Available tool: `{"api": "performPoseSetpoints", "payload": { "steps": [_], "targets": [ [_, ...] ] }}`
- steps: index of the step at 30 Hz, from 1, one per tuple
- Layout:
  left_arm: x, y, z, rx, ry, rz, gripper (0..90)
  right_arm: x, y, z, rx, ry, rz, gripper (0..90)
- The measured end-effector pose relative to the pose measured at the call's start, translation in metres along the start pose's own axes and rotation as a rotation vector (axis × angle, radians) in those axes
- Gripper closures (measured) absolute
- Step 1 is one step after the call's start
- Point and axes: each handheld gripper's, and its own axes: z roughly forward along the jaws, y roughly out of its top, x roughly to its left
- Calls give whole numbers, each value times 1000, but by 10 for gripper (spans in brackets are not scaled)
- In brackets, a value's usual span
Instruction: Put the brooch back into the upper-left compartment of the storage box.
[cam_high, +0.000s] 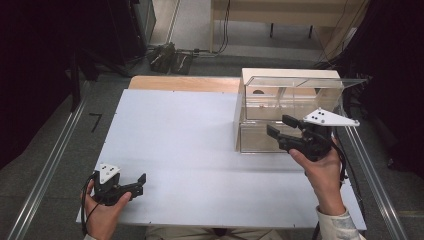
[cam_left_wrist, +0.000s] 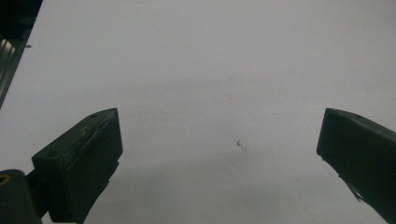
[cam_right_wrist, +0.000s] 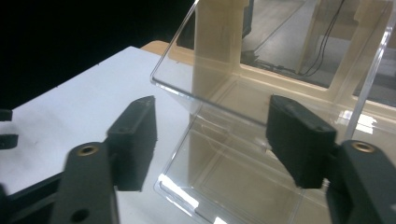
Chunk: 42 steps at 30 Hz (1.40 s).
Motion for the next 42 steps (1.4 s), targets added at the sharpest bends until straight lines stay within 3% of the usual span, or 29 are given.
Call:
{"api": "performPoseSetpoints", "payload": {
  "steps": [7,14,24,32,42],
  "targets": [
    [0,0,0,0,0,0,12,5,-24,-11,-19,-40,-28,241],
    [-1,0,0,6,0,6,12,-2,-46,-21,-20,-68,-7,198],
    [-1,0,0,0,-2,4,12,-14,-88,-24,39,-144,11,160],
    [-2,0,0,4,-4,9,12,-29,-122,-31,91,-207,53,151],
    [-1,0,0,2,-6,10,12,-38,-139,-31,128,-229,87,143]
  ]
}}
